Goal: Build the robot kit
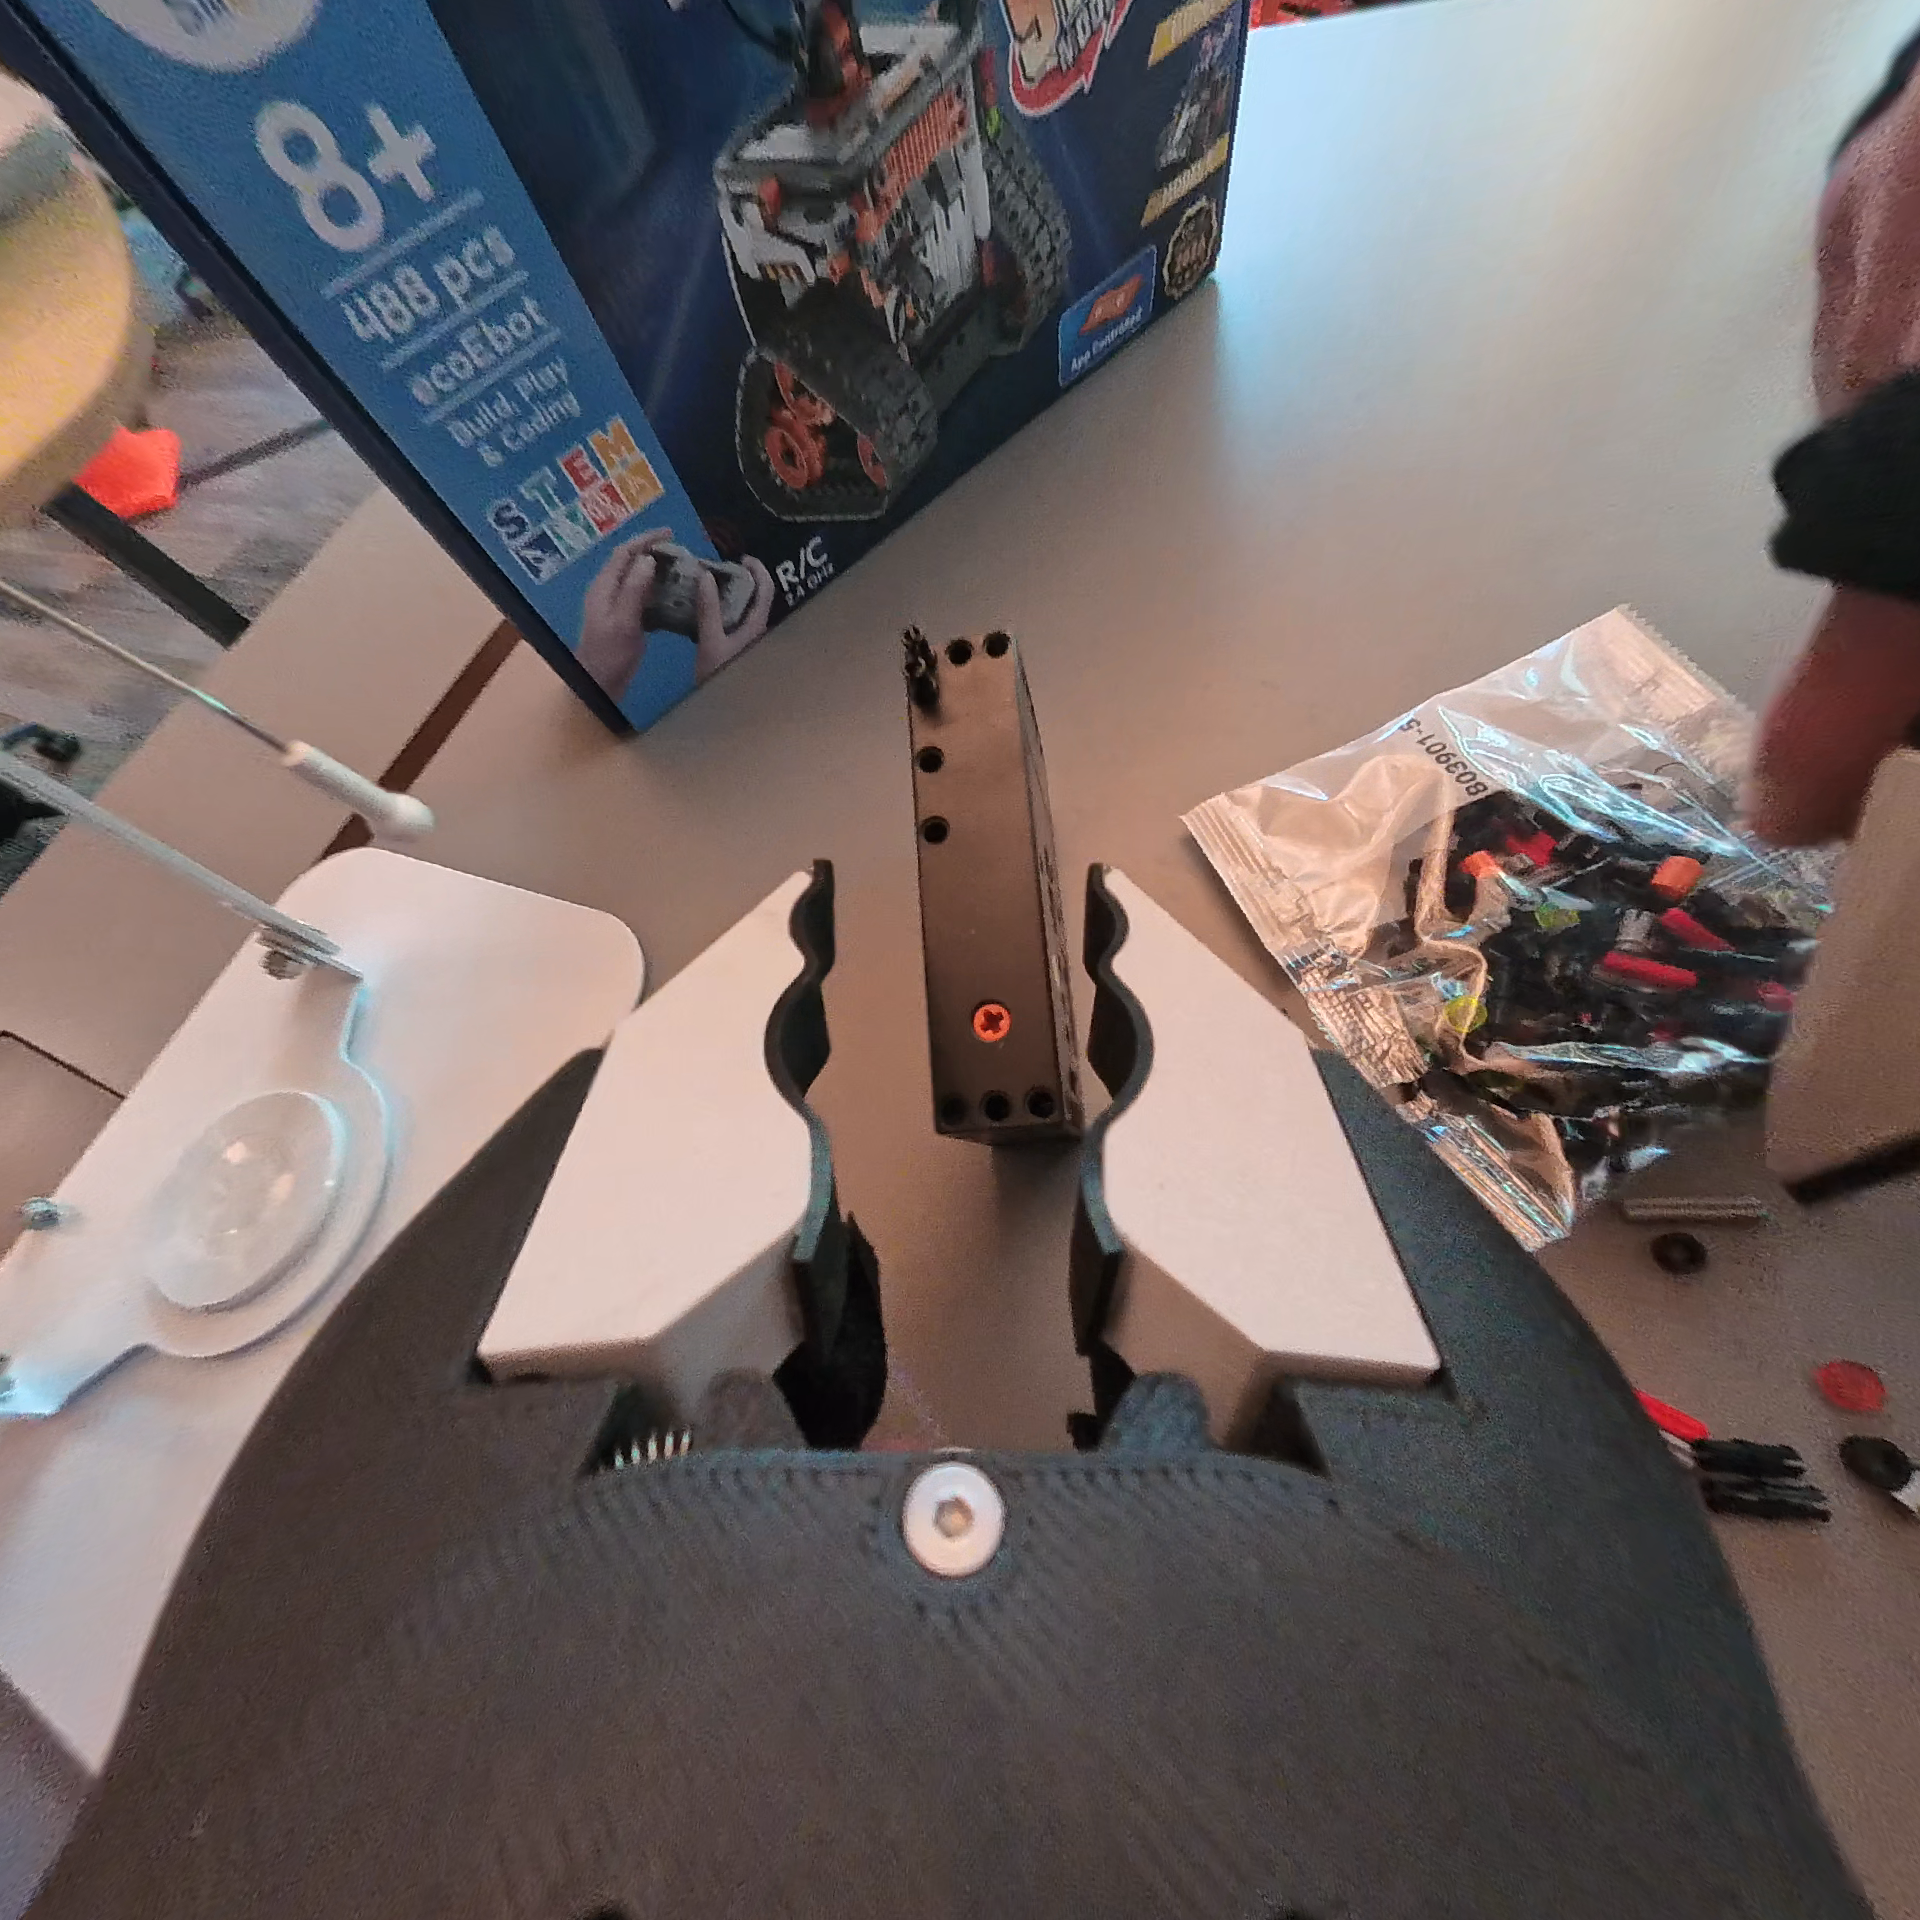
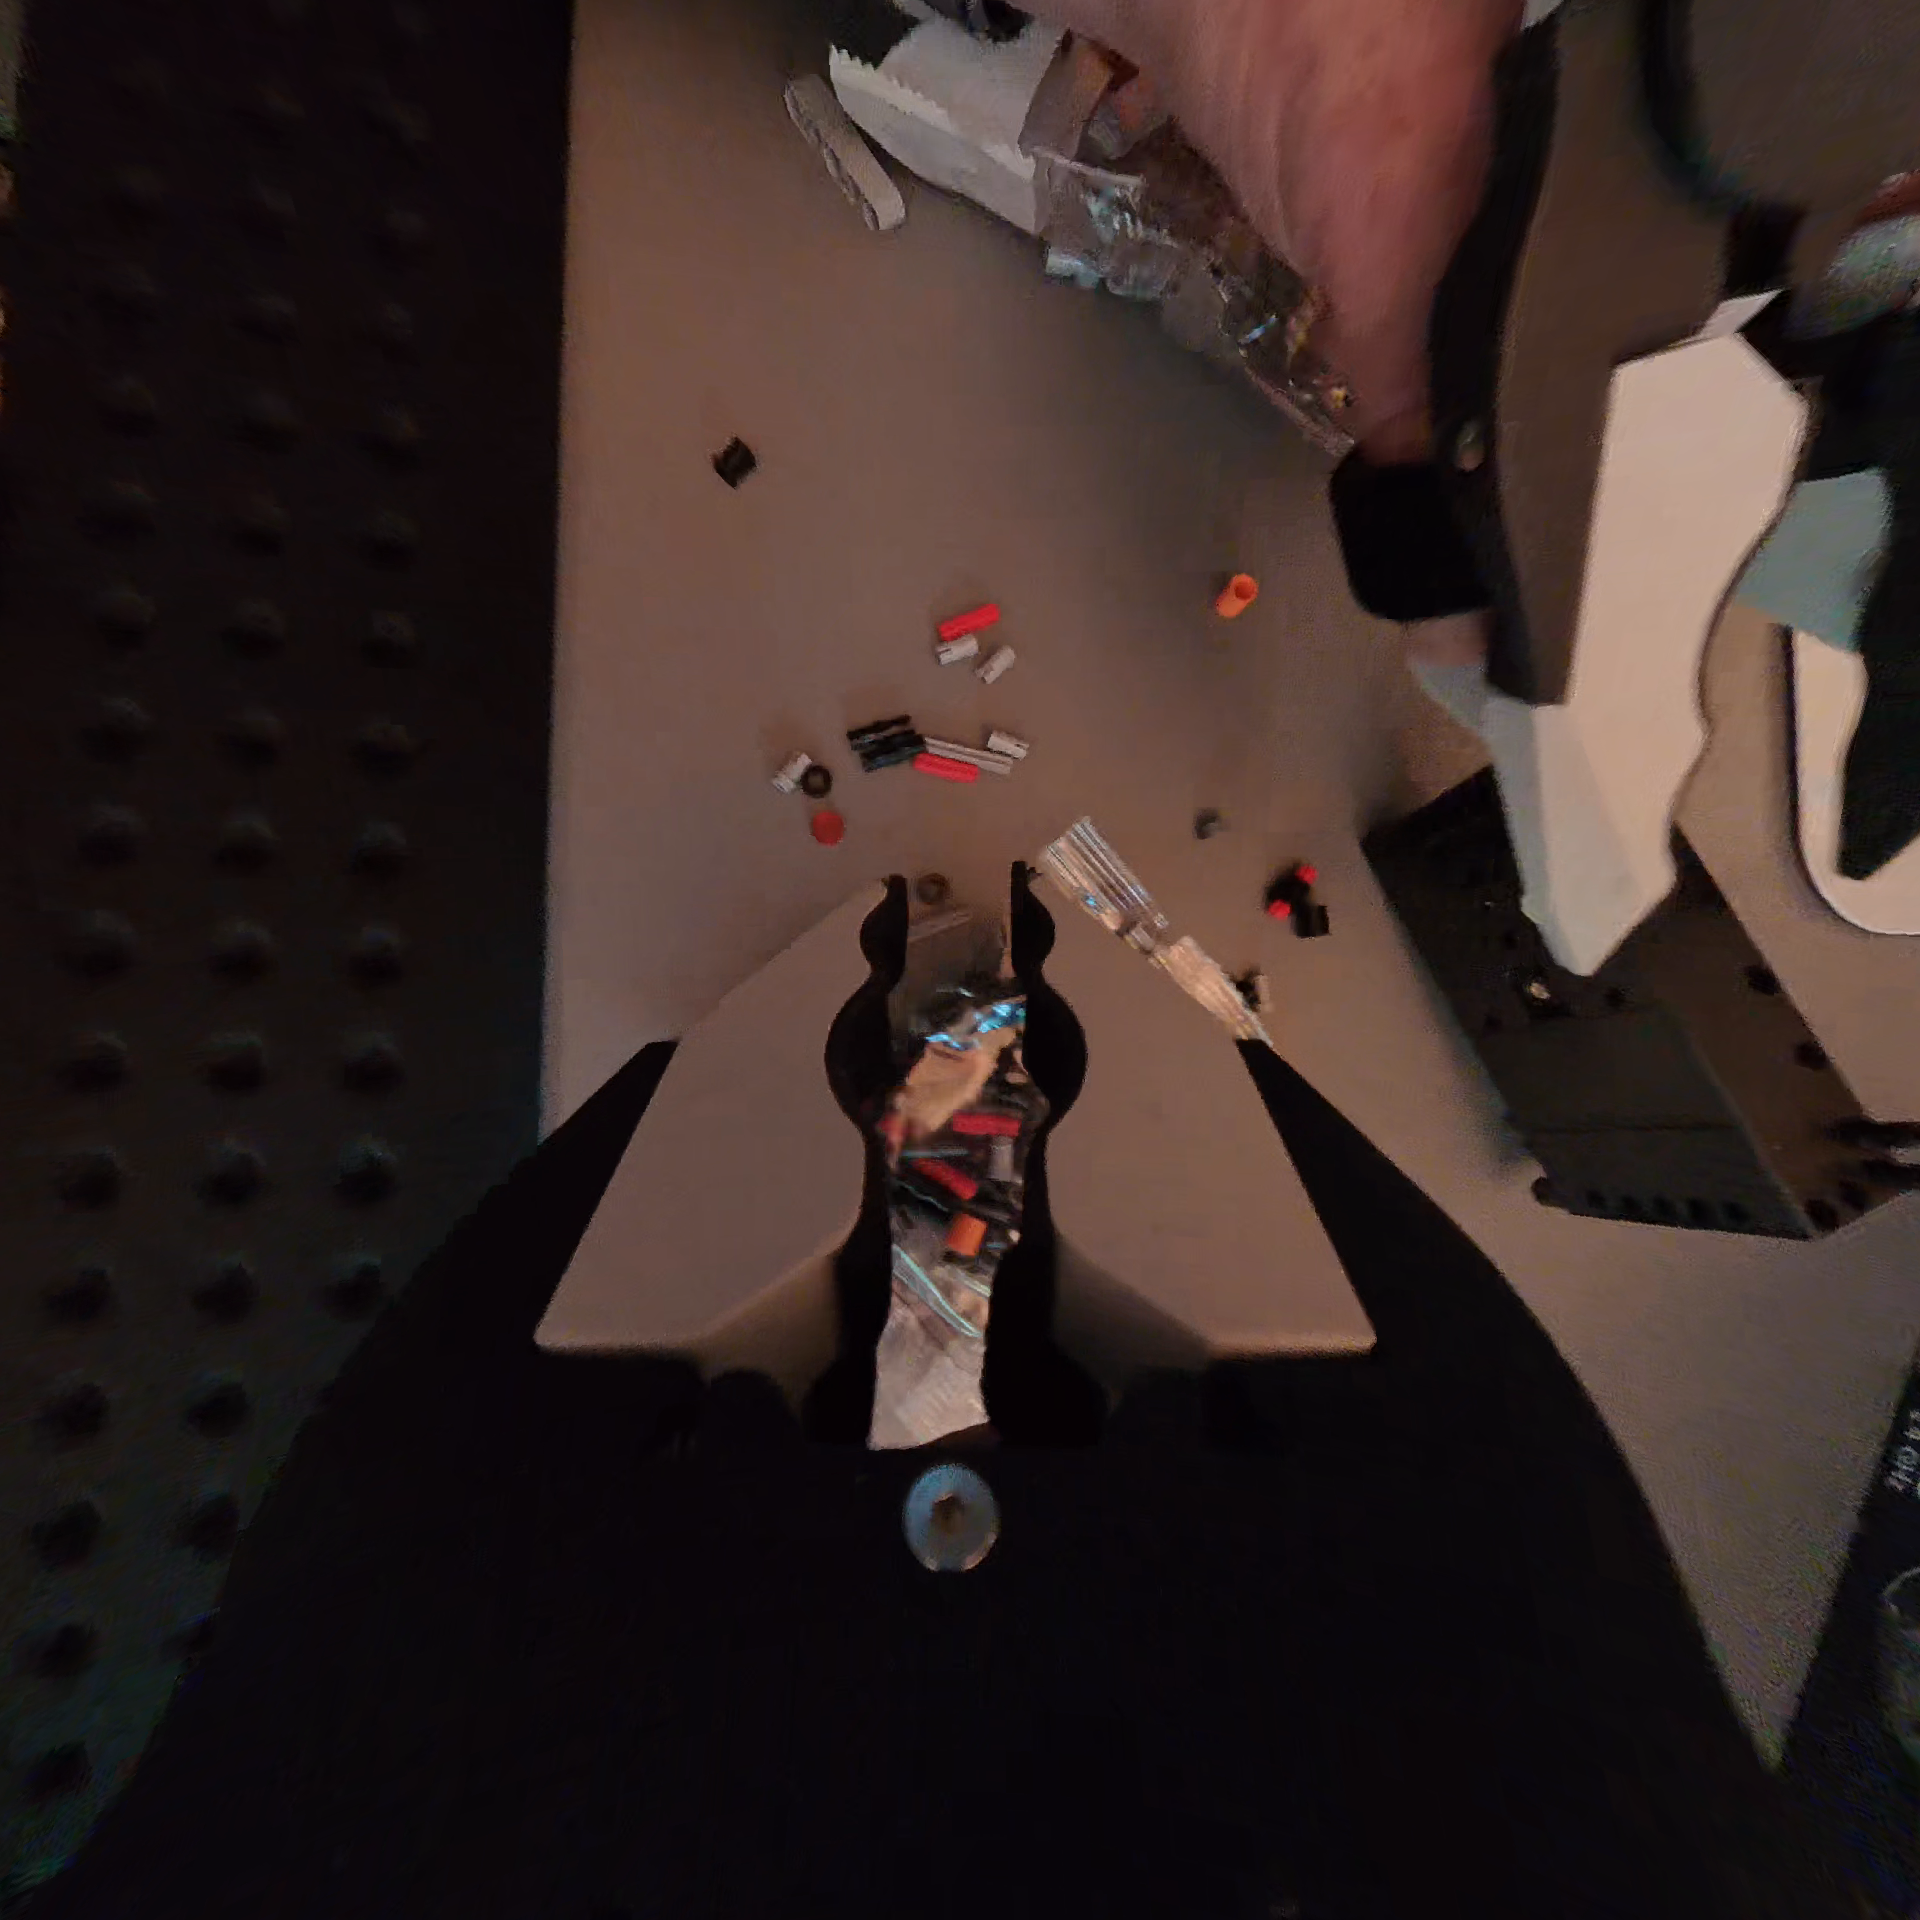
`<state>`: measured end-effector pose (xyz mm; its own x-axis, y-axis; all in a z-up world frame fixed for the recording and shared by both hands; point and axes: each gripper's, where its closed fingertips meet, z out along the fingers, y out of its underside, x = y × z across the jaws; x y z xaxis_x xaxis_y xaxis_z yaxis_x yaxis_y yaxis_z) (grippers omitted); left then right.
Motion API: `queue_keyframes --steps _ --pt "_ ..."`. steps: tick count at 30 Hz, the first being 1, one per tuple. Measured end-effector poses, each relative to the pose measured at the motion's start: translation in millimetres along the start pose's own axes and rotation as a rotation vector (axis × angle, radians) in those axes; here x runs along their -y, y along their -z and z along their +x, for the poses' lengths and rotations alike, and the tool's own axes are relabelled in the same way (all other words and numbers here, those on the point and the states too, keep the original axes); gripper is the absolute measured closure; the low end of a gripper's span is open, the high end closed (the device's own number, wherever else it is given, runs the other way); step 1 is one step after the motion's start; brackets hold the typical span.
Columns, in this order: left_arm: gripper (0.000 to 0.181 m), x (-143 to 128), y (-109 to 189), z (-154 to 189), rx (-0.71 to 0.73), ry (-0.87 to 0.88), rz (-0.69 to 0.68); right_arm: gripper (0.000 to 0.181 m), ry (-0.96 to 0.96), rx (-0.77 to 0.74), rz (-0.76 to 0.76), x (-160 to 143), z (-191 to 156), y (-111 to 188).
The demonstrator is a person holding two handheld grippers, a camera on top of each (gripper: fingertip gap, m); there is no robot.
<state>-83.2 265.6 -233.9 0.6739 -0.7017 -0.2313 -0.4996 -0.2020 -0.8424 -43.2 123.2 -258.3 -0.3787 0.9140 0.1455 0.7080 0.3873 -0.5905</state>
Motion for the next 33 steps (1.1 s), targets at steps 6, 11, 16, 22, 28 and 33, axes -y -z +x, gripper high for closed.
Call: queue_keyframes --steps 6,11,16,22,28,33 --pt "0.136 4 6 -3 0.019 -0.009 0.015 0.165 -0.043 -0.021 0.061 16 -9 -30" --pt "0.137 5 5 0 0.012 -0.019 0.02 0.165 0.02 0.014 0.019 12 -13 -49" --pt "0.137 3 4 1 0.008 -0.026 0.017 0.164 0.009 0.052 -0.008 4 -10 -56" --pt "0.137 2 4 -1 0.008 -0.025 0.021 0.18 0.003 0.057 0.013 4 -12 -55" --pt "0.137 4 5 1 0.01 -0.036 0.02 0.172 -0.007 0.038 0.039 6 -12 -48" --pt "0.137 3 3 3 0.003 -0.041 0.014 0.171 0.032 0.042 0.047 15 -17 -55"
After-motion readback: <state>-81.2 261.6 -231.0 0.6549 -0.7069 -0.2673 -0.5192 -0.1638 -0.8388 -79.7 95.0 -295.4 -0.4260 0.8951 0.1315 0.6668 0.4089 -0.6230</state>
